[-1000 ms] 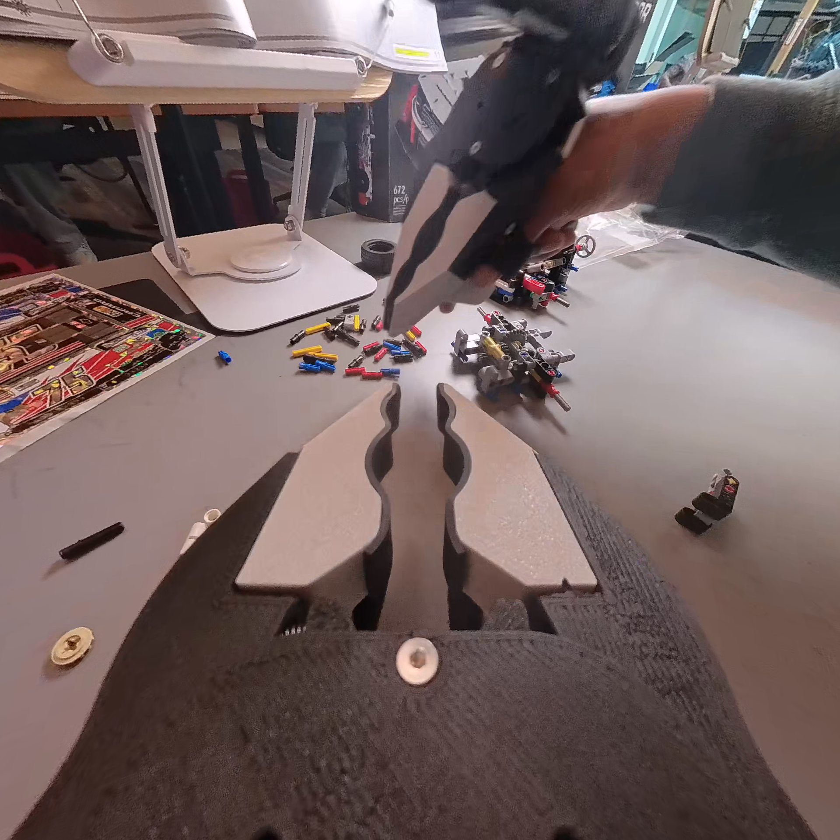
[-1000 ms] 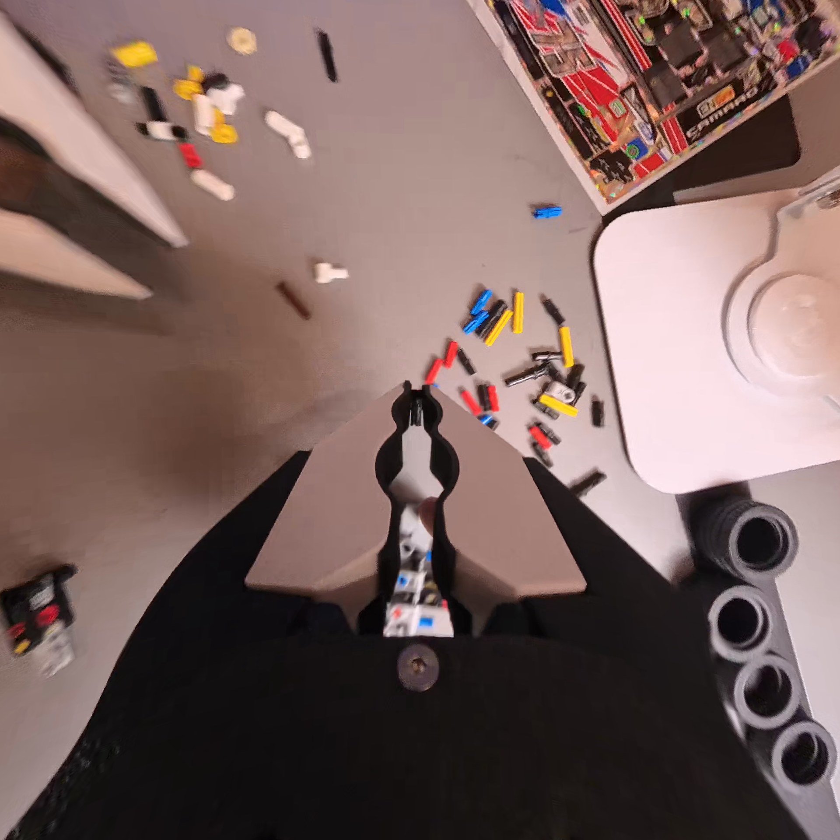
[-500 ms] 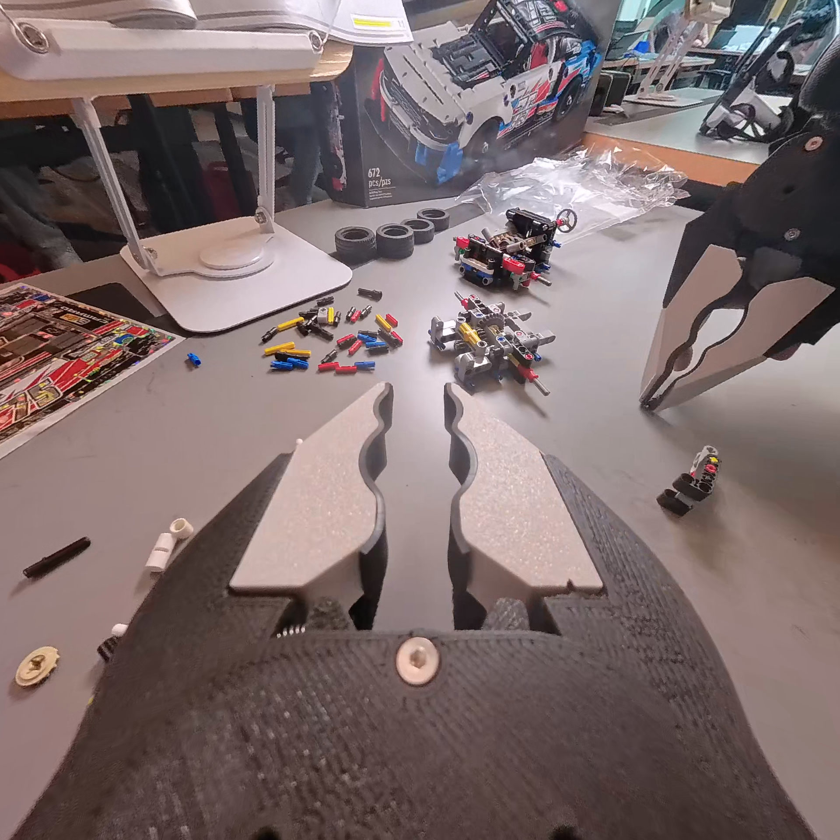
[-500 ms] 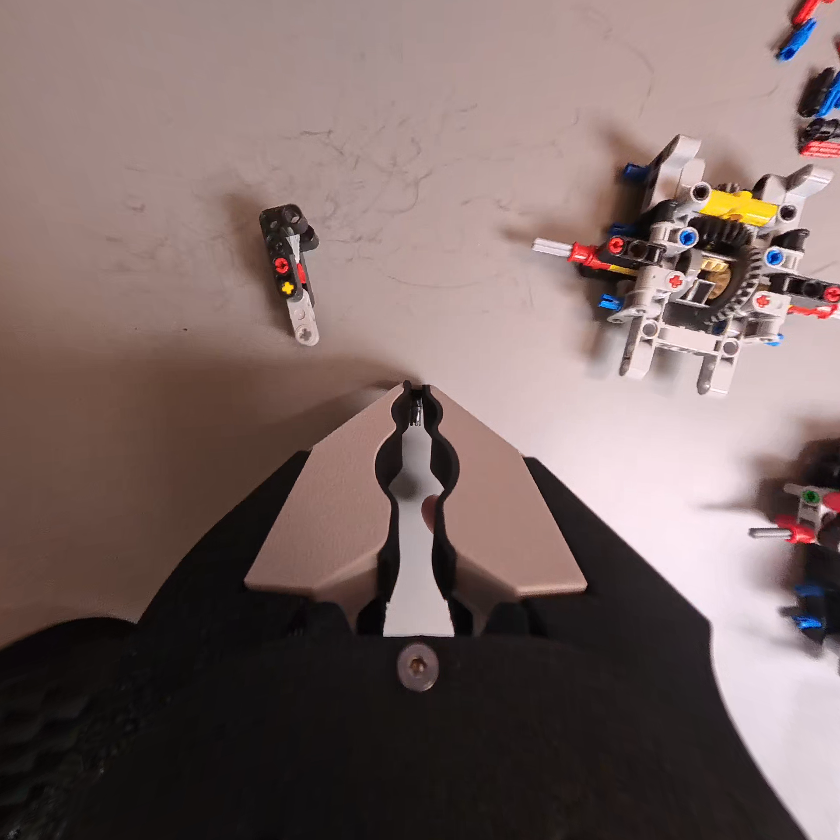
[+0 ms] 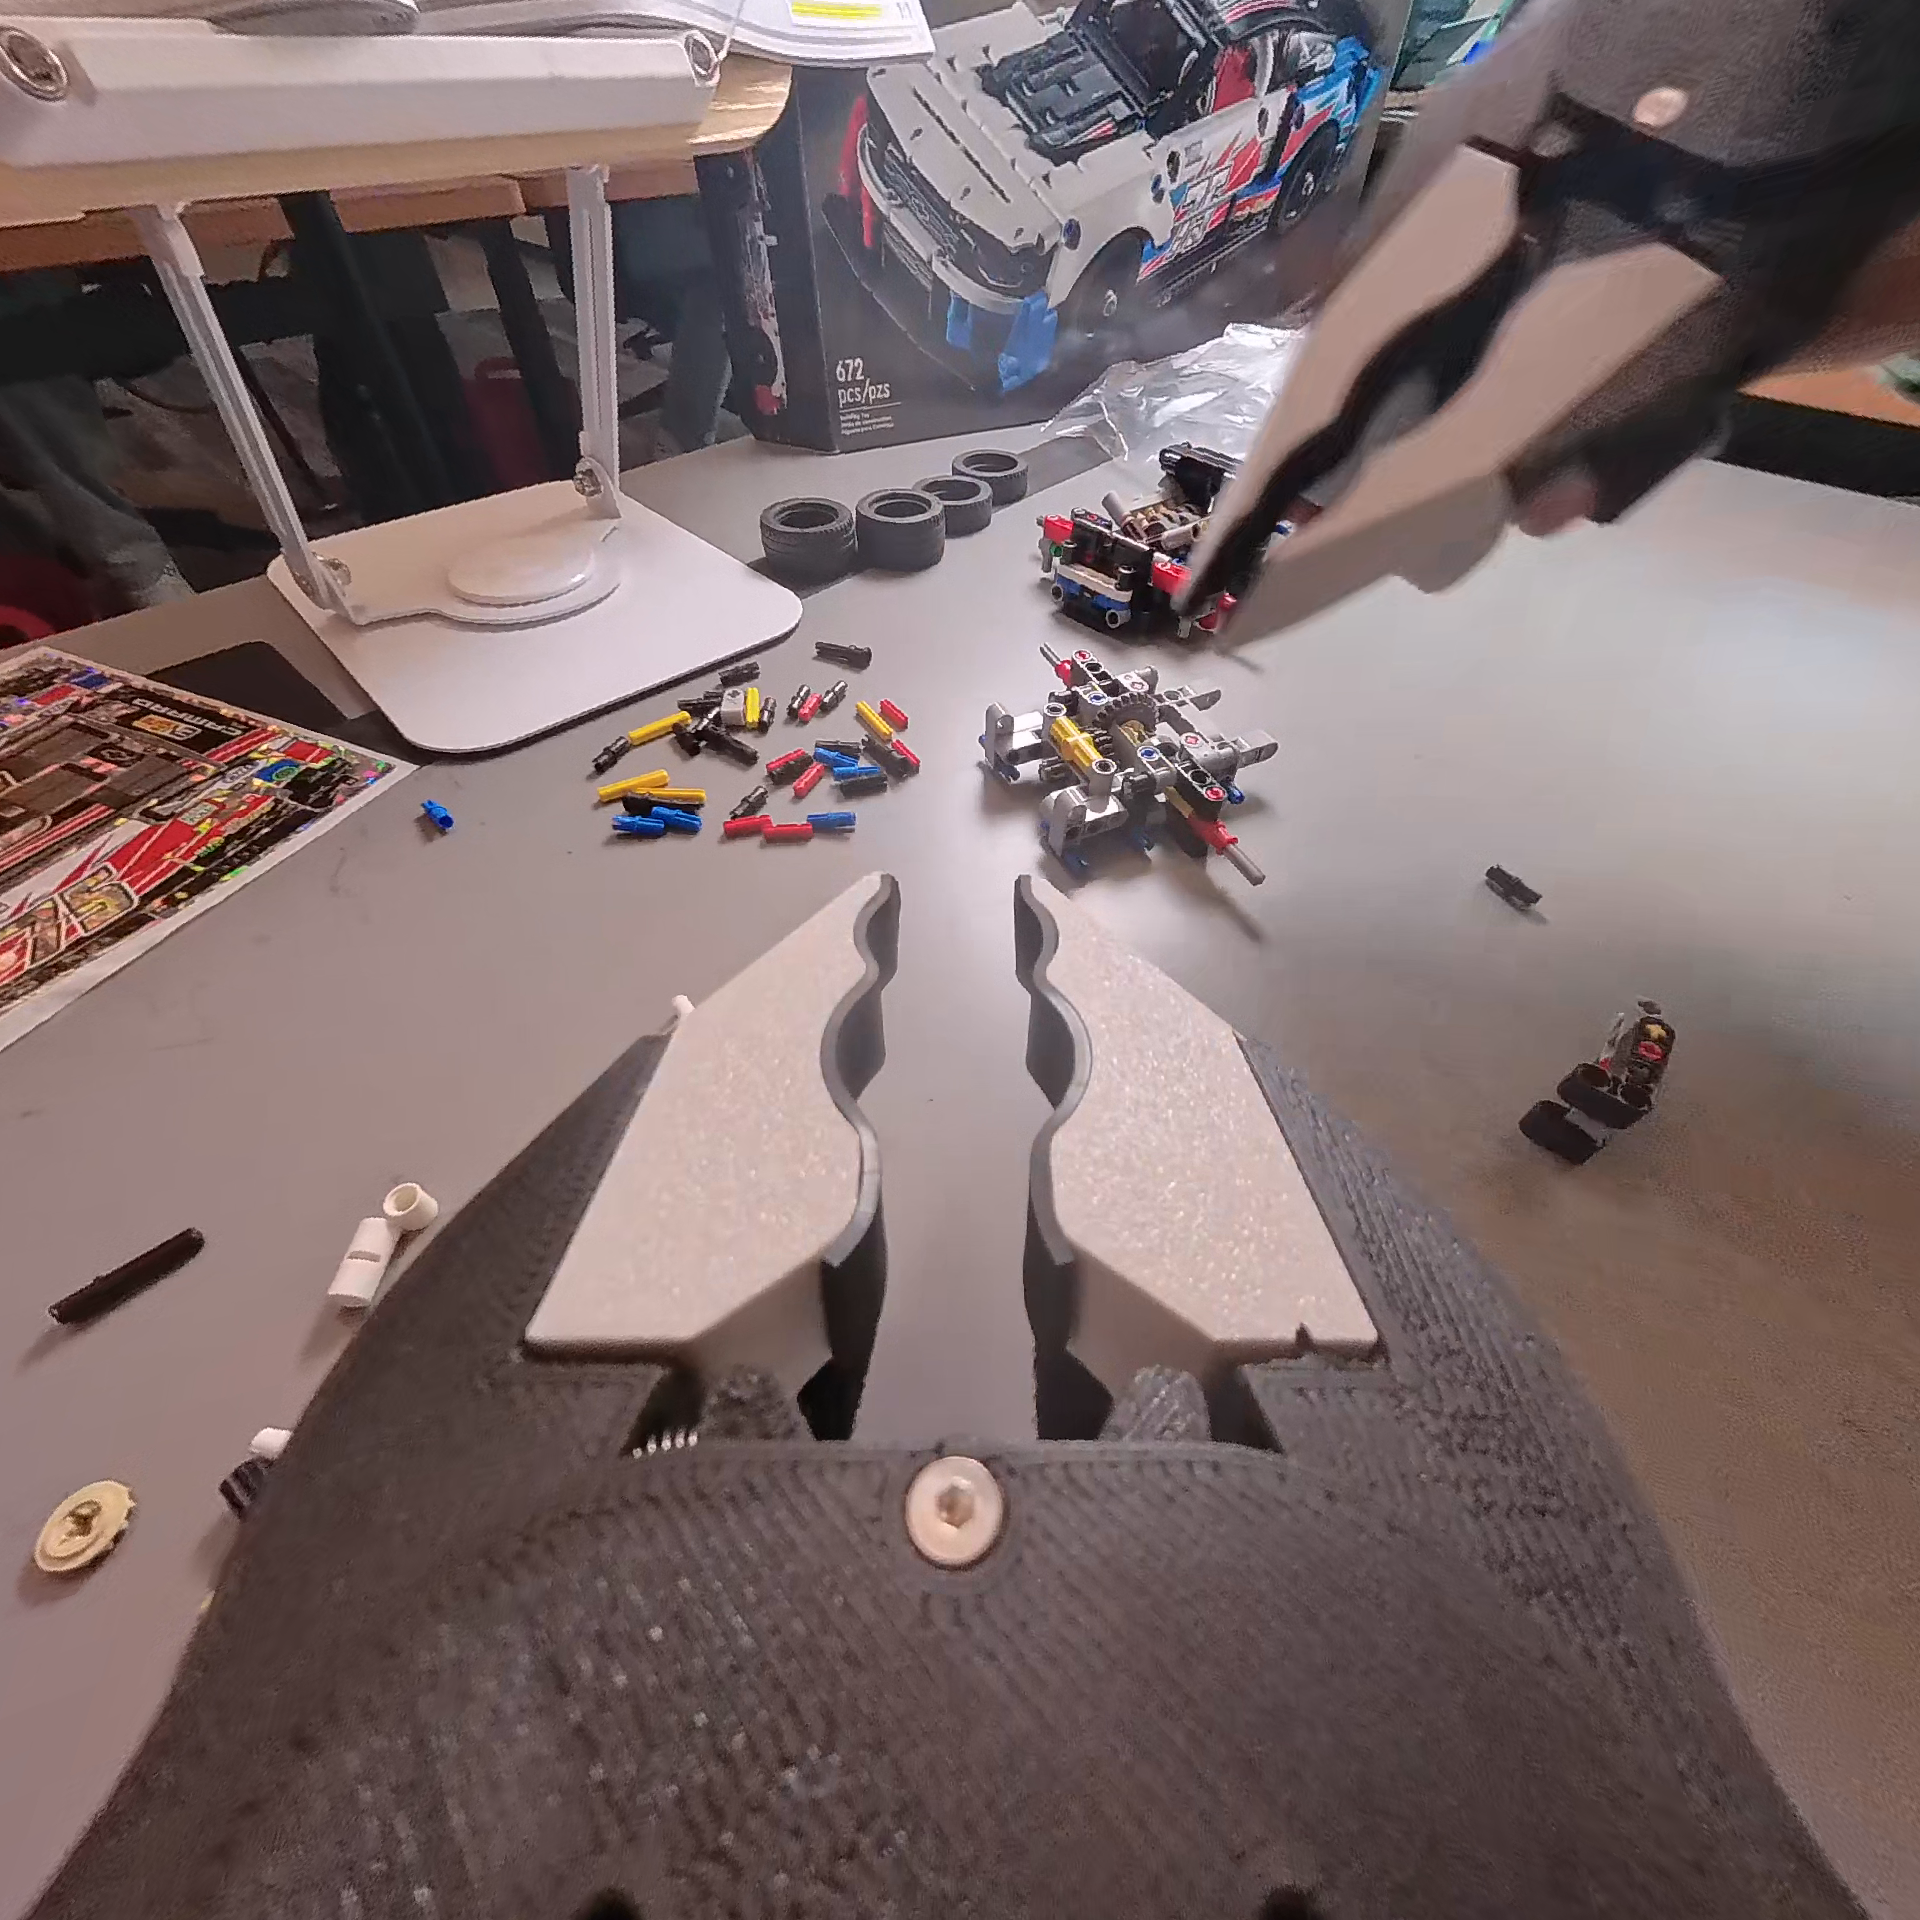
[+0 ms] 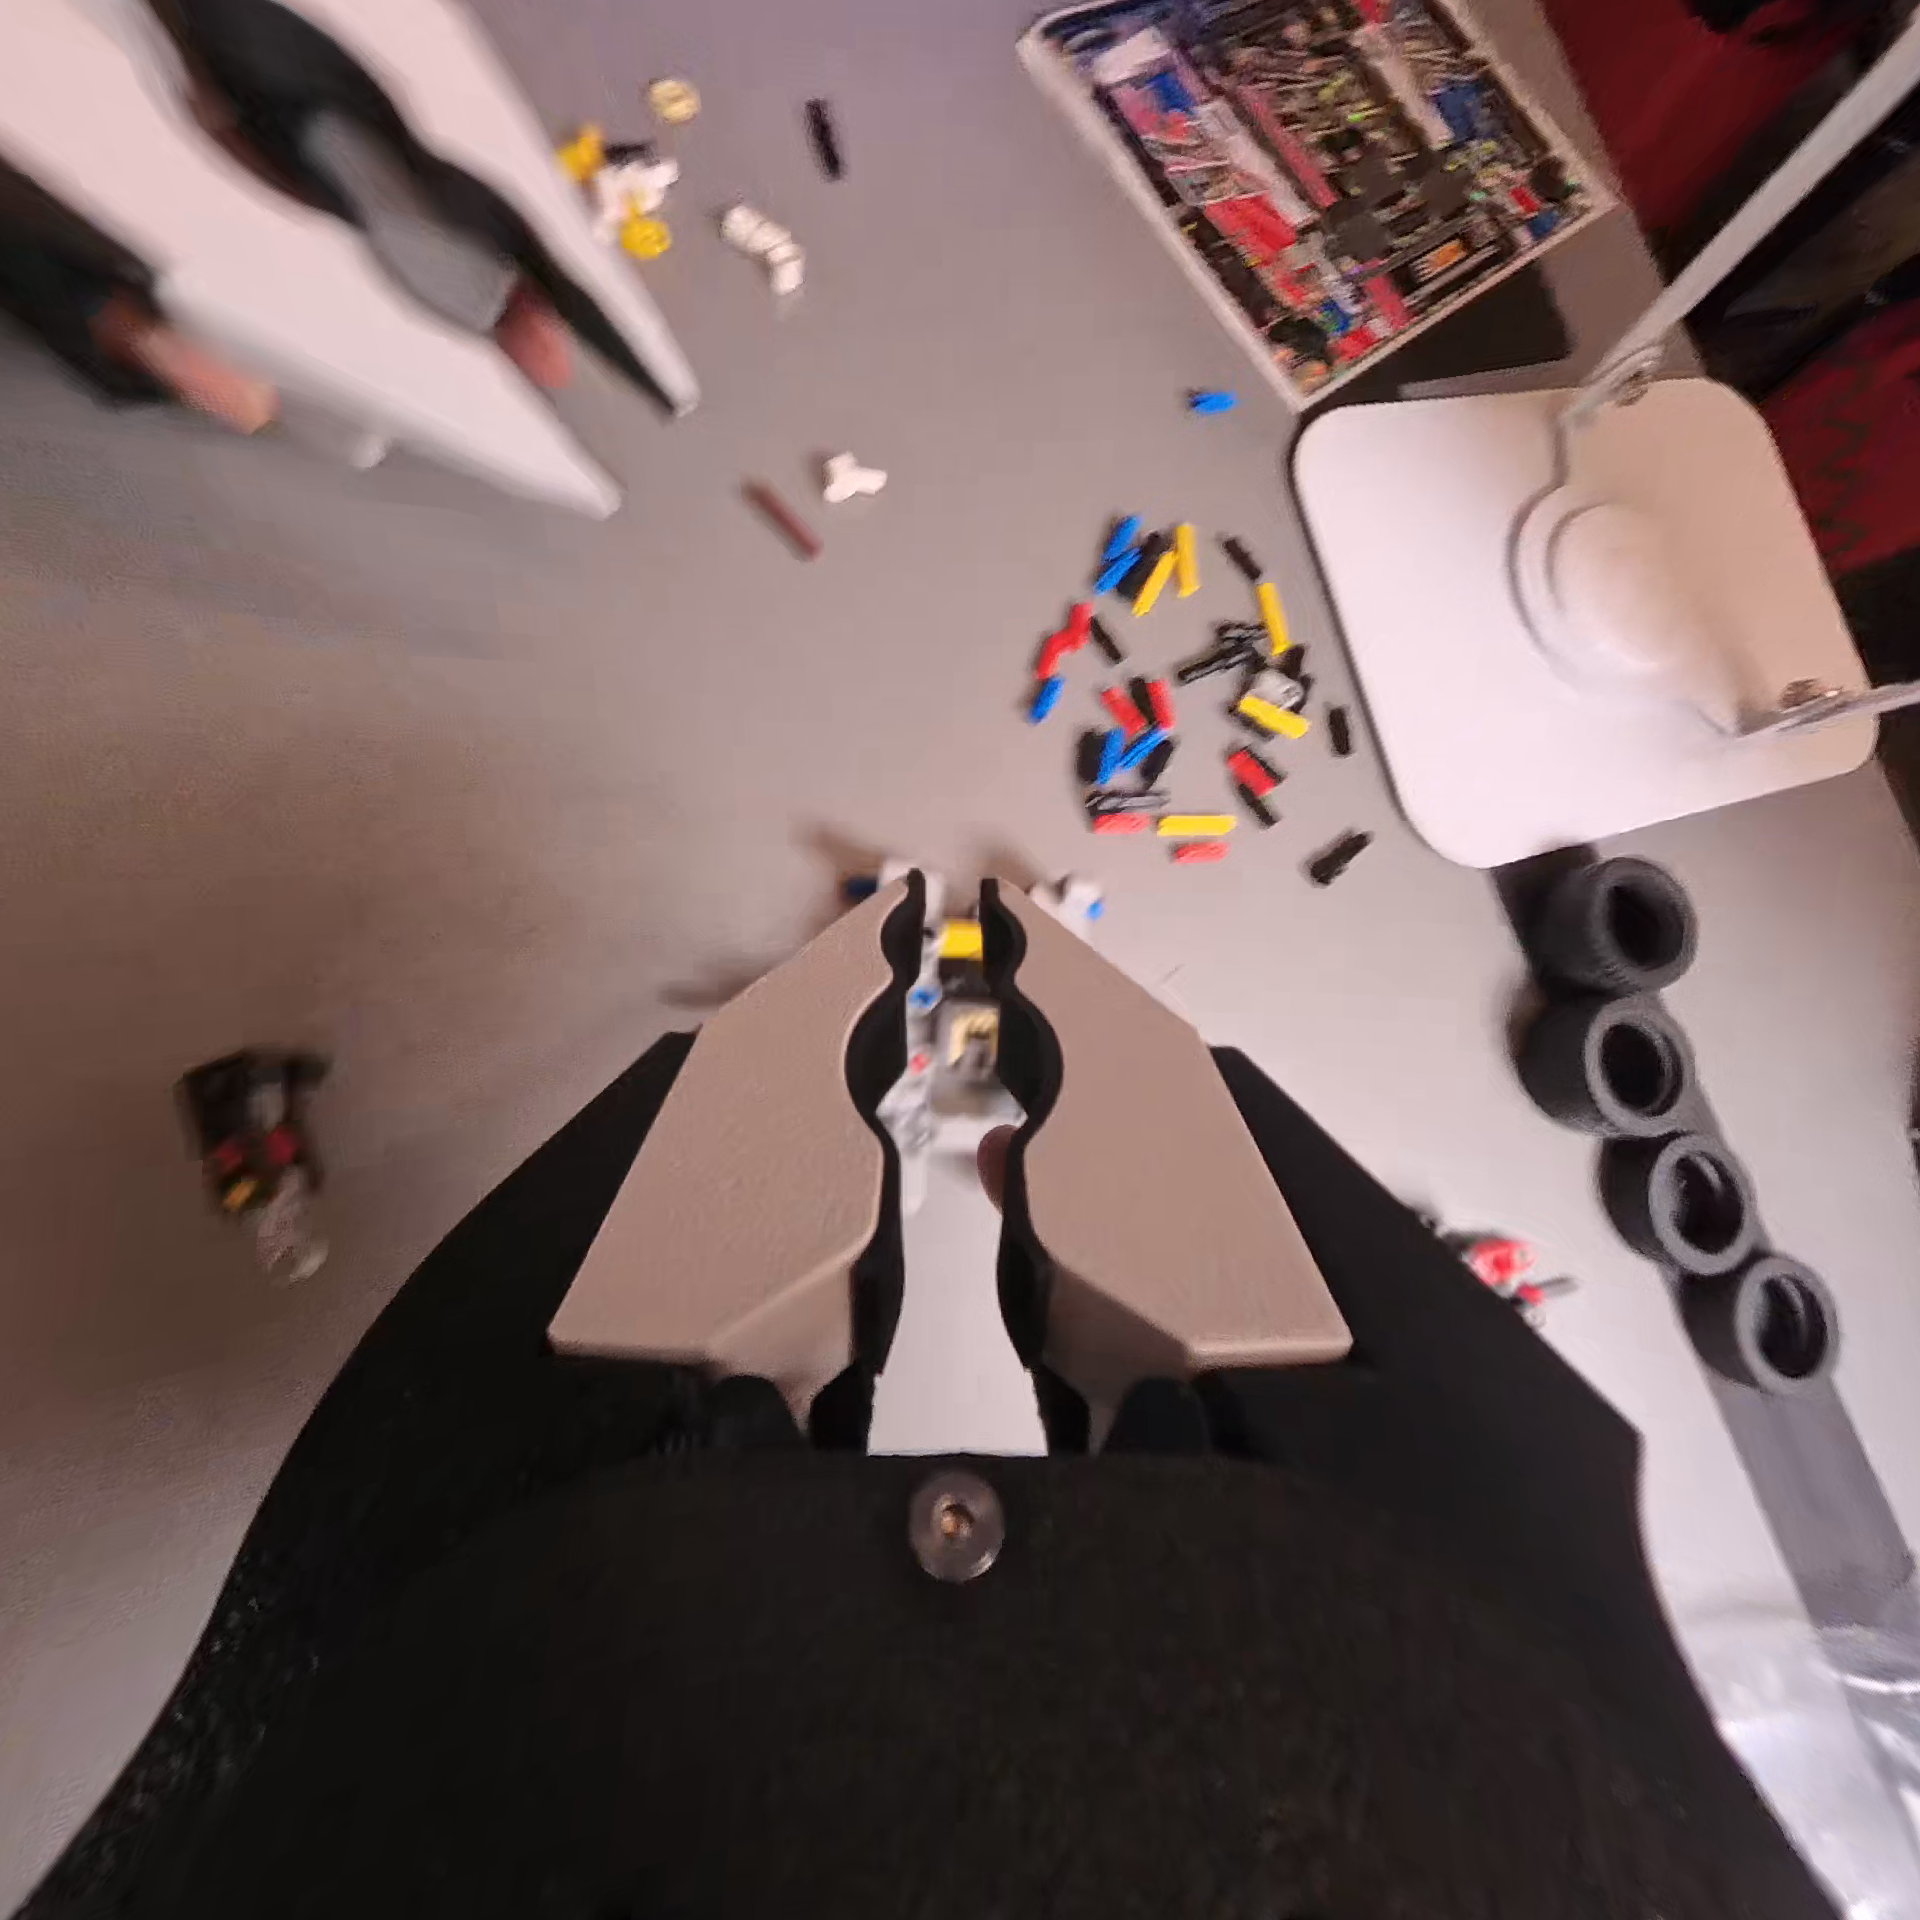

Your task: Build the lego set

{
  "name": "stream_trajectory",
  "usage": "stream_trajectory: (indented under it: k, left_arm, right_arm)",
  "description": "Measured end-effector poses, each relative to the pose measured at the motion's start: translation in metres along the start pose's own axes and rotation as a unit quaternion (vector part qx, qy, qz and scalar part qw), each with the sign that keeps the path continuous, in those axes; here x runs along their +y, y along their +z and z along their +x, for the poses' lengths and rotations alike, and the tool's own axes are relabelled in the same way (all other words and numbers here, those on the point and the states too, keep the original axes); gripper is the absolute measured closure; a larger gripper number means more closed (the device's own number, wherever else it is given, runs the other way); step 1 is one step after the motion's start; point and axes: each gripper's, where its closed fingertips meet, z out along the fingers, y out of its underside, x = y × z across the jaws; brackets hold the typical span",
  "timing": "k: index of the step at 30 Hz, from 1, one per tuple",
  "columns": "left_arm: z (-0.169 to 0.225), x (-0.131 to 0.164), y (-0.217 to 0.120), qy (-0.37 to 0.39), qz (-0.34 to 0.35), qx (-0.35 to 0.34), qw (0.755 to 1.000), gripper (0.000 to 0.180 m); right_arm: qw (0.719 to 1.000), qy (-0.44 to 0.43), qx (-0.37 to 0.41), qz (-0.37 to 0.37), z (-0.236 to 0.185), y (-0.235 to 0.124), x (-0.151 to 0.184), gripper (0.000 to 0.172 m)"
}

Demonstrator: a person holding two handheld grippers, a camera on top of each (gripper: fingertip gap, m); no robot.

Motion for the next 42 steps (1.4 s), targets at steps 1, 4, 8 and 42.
stream_trajectory:
  k: [1,4,8,42]
  left_arm:
    - [-0.001,0.000,0.000,-0.001,0.000,-0.001,1.000,0.160]
    - [-0.002,0.000,-0.001,-0.002,0.002,-0.002,1.000,0.160]
    - [-0.001,-0.001,-0.001,-0.001,0.002,0.000,1.000,0.160]
    - [-0.009,-0.003,-0.002,-0.005,0.007,-0.001,1.000,0.160]
  right_arm:
    - [1.000,0.006,0.005,-0.004,0.012,0.011,-0.007,0.163]
    - [0.999,-0.009,0.018,-0.033,0.043,0.050,-0.016,0.163]
    - [0.996,-0.007,-0.036,-0.087,0.047,0.087,-0.011,0.165]
    - [0.986,-0.040,-0.064,-0.151,0.034,0.100,0.013,0.167]
